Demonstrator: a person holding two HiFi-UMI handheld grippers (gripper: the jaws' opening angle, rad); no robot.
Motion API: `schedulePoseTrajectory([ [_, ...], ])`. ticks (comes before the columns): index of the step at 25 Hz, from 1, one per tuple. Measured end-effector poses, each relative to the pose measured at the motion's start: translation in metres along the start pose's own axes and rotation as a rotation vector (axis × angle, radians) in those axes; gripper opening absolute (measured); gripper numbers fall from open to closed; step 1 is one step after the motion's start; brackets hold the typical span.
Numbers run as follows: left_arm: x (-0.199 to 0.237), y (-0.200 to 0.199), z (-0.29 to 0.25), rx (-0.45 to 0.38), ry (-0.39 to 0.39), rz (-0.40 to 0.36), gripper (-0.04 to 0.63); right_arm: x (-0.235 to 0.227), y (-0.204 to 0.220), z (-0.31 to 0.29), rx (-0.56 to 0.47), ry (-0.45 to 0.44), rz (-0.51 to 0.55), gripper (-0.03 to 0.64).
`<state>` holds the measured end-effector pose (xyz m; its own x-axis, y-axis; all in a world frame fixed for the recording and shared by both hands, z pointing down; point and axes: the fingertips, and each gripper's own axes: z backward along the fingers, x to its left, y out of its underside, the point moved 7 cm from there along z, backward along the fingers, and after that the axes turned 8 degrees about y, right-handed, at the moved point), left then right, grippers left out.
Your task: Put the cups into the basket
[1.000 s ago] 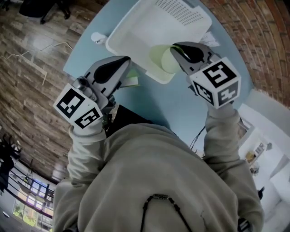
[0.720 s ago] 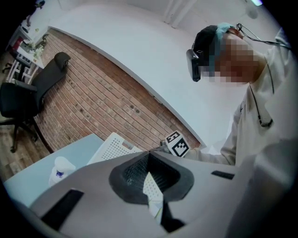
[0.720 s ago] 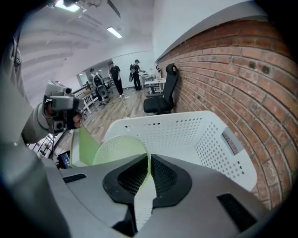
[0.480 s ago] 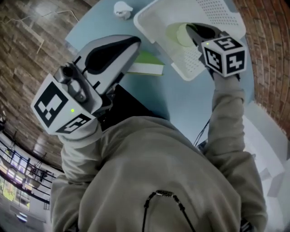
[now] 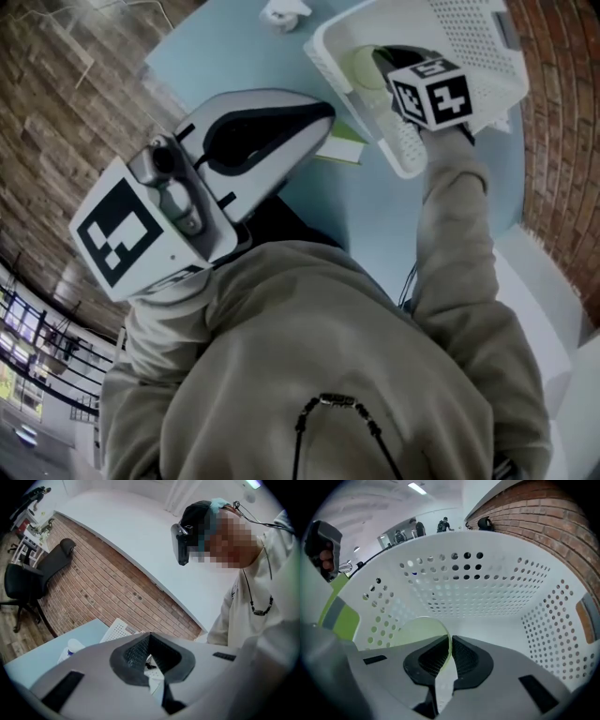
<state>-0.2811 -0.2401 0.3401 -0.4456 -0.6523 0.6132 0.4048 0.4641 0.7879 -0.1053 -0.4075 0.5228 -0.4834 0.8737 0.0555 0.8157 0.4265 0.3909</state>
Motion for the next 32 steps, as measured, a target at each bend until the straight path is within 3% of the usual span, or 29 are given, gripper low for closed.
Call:
schedulePoseTrajectory([
  [8,0.001,0.002,0.008,0.024,-0.003,-0.013,-0.003,-0.002,0.007,-0.022,0.026,0.006,-0.029,0.032],
  [17,0.002,0.001,0.017,-0.024,-0.023,0.005,-0.003,-0.008,0.015,-0.031,0.008,-0.020,-0.103,0.035],
  [24,0.001,-0.003,0.026,-0.036,-0.039,0.013,-0.003,0.001,0.008,-0.035,-0.014,-0.041,-0.129,0.215],
  [29,0.003,0.003,0.027,-0.053,-0.071,0.053,-0.003,0.006,0.005,-0.034,-0.018,-0.030,-0.106,0.225],
  [32,0.003,0.002,0.026,-0.034,-0.087,0.030,-0.003,0.003,0.001,-0.020,-0.030,-0.008,-0.102,0.225],
])
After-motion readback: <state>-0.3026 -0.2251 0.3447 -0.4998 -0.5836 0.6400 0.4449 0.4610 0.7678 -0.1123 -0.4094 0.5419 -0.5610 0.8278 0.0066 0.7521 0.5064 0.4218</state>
